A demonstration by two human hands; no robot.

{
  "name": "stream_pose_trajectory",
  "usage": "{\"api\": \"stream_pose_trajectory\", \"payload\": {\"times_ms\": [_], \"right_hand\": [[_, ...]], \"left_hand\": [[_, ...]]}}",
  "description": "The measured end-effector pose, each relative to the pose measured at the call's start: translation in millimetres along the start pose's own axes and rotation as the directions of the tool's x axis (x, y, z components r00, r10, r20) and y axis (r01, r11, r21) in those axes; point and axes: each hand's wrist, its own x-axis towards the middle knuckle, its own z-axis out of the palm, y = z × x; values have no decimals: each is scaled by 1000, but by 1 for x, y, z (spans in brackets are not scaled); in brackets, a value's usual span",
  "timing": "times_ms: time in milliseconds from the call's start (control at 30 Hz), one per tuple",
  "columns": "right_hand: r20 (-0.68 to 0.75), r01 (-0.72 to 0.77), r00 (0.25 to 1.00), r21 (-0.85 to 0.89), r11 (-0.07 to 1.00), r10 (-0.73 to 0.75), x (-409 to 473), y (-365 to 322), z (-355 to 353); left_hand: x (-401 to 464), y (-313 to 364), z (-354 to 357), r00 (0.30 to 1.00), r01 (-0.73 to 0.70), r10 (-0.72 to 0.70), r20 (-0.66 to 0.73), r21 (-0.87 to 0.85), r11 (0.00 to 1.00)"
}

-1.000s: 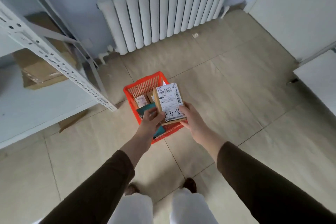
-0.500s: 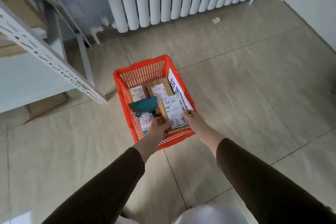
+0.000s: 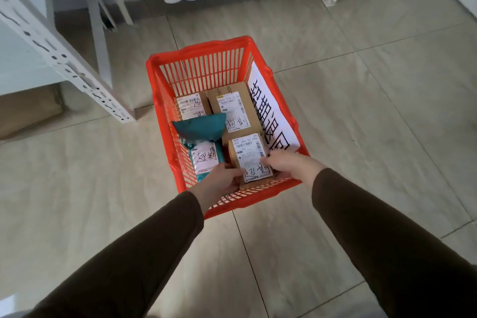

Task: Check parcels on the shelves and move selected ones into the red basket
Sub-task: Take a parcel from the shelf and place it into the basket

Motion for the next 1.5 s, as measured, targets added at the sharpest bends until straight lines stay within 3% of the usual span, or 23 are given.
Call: {"api": "stream_pose_trajectory", "payload": {"times_ms": [233,900,1300,1500], "right_hand": [[36,-30,999,70,997,28,37,0,9],[57,49,998,-179,983,-39,80,13,16],[56,96,995,-424,901,-79,66,6,15],[48,93,996,-401,911,-81,61,7,15]], "left_hand": [[32,-6,-4,998,-2,9,-61,108,994],[68,-21,-5,971,-127,204,-124,456,881],[65,-20,-4,969,-131,225,-99,566,814],[64,-20,-5,970,-131,226,-85,603,787]]}}
